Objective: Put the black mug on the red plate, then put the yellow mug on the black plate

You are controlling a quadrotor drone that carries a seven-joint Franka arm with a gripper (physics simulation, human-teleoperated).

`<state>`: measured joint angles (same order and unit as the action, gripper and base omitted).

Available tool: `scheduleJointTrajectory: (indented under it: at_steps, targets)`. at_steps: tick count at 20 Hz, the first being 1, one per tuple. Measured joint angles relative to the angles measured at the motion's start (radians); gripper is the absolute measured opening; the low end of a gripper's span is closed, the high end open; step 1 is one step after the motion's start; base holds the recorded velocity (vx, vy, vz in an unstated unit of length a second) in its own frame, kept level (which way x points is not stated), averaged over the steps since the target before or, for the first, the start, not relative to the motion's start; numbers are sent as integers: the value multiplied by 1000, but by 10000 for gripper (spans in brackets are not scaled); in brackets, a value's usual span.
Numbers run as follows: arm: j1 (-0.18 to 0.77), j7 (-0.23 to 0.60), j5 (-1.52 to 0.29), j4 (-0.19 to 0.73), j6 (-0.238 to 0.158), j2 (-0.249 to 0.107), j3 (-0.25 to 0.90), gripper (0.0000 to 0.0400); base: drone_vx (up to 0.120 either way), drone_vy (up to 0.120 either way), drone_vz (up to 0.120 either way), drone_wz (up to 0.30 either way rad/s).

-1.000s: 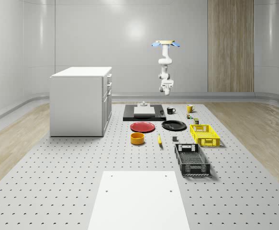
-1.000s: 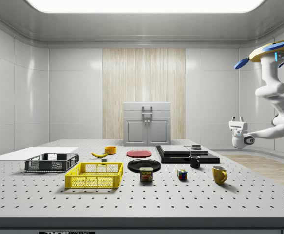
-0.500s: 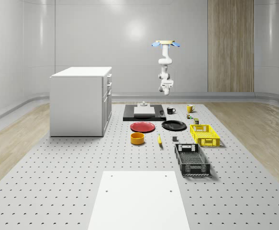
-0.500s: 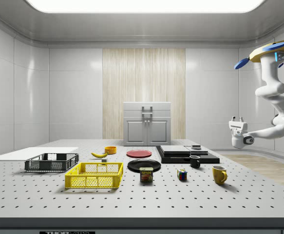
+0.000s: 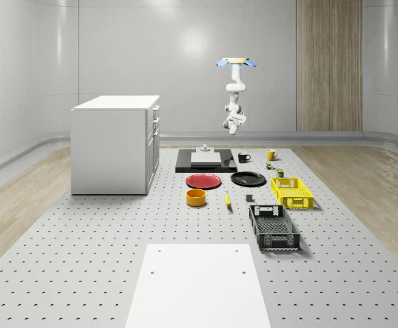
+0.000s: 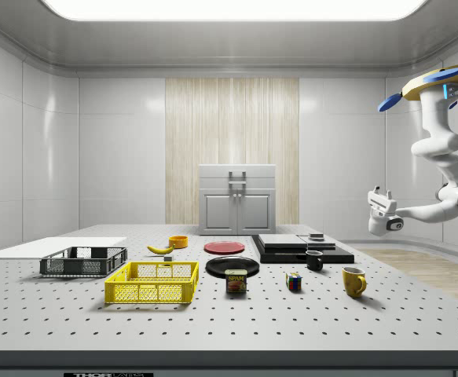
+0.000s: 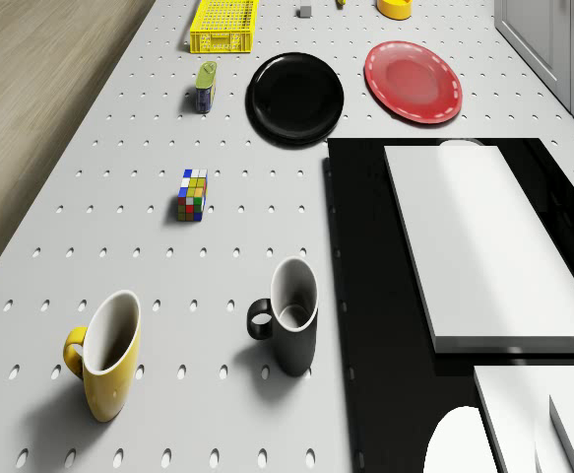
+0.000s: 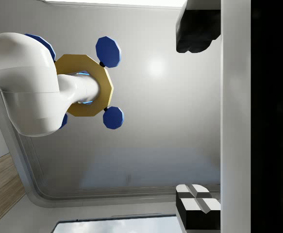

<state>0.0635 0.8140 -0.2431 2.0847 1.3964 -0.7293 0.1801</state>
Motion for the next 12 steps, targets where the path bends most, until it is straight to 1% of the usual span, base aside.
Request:
scheduleJointTrajectory:
  at_steps: [3,6,8,10,12]
  targets:
    - [35,23,-155,39,7,-10,107,400,0,0,0,0]
    - [90,64,-387,126,19,-30,262,400,0,0,0,0]
    - [140,109,-586,223,28,-52,387,400,0,0,0,0]
    - [205,171,-810,348,31,-79,516,400,0,0,0,0]
    - [288,252,-1038,480,20,-109,636,400,0,0,0,0]
